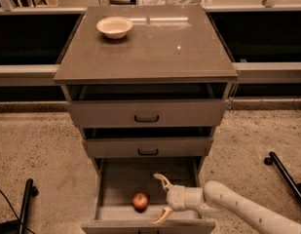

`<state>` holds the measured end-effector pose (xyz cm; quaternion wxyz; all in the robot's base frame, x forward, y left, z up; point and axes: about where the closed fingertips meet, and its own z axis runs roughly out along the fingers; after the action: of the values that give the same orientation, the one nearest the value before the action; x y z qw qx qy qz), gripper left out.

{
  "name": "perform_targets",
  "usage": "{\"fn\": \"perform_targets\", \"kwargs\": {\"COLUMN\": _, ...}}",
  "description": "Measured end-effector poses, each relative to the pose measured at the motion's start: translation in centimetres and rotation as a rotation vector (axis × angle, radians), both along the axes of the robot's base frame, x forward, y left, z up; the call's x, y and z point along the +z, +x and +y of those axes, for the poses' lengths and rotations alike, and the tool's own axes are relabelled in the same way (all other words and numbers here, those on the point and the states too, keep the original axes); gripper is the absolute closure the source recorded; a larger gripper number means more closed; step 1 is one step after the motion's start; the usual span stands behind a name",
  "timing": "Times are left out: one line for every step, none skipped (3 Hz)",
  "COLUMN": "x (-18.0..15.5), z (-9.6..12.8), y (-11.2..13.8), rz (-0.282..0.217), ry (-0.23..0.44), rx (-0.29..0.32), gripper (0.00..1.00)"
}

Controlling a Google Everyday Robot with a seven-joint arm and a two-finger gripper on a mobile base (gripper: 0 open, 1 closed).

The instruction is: Pick apple from bottom drawer and place on counter

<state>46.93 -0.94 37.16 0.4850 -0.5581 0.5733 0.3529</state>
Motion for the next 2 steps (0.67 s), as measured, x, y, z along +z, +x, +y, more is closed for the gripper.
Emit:
{"fn": "perform_targets", "kwargs": {"x": -3.5, "z": 2.1, "y": 2.5, "rz": -0.012, "ry": -0.072, "rx": 0.01, "gripper": 0.0}}
{"fn": "perform_targets", "kwargs": {"x": -9.2, "z": 3.4, "y": 5.8, "rz": 0.001, "ry": -0.149, "rx": 0.006, "gripper": 0.17}}
